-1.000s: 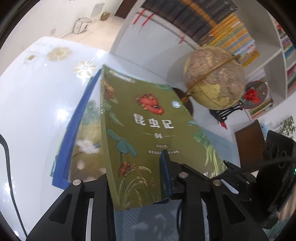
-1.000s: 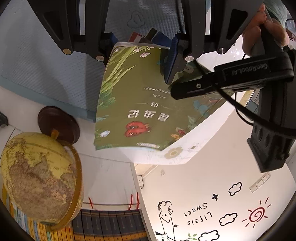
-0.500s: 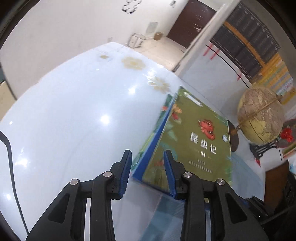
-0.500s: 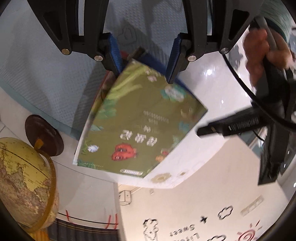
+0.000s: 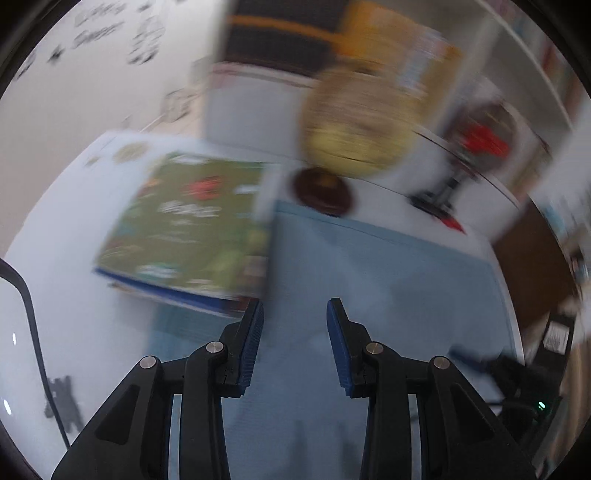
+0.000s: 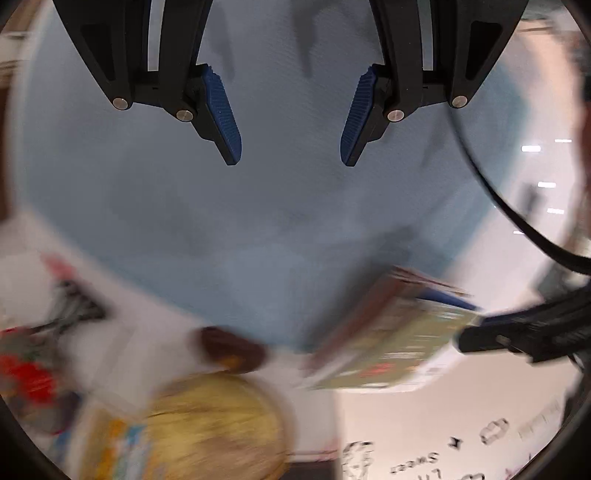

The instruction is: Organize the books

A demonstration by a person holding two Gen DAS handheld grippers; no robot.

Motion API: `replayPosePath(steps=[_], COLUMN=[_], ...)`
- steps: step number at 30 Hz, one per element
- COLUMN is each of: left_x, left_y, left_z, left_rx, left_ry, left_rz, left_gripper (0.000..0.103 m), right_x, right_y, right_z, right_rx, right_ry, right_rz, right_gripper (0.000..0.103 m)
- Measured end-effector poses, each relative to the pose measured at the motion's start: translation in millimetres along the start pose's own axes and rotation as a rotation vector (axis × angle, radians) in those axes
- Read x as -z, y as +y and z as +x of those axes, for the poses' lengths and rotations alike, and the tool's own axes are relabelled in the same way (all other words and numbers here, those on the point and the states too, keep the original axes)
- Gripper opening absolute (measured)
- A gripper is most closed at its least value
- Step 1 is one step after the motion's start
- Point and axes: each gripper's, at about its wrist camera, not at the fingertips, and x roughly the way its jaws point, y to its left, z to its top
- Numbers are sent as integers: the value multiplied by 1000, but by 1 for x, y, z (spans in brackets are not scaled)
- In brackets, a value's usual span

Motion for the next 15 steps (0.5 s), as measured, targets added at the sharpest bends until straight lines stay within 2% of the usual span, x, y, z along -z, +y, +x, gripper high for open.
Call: replayPosePath(steps=[2, 5, 7, 9, 10, 12, 13, 15], left_x=[4, 11, 18, 24, 27, 30, 32, 37], left_y=[-43, -93, -128, -154, -165, -181, -187, -197], left_z=[-6, -17, -25, -35, -39, -45, -48, -54], left_rx=[26, 36, 47, 62, 70, 75, 73, 75], left_ry=[-11, -37, -39, -58, -63, -74, -85, -110], left_rz=[53, 124, 186, 206, 200, 170, 155, 143], left_gripper=[34, 37, 37, 39, 44, 59, 71, 72], right_x=[9, 20, 26, 34, 34, 37, 44, 54], right_y=[-26, -73, -98, -123, -131, -146, -153, -163], right_z=[-13, -42, -59, -74, -77, -79, -81, -82], right_rx=[71, 90, 79, 74, 76, 58, 28, 30], right_ry=[-20, -63, -73, -59, -36, 13, 20, 44], right_rz=[-1, 72, 139, 233, 280, 376, 413, 449], right_gripper=[55, 56, 67, 72, 73, 73, 73, 73])
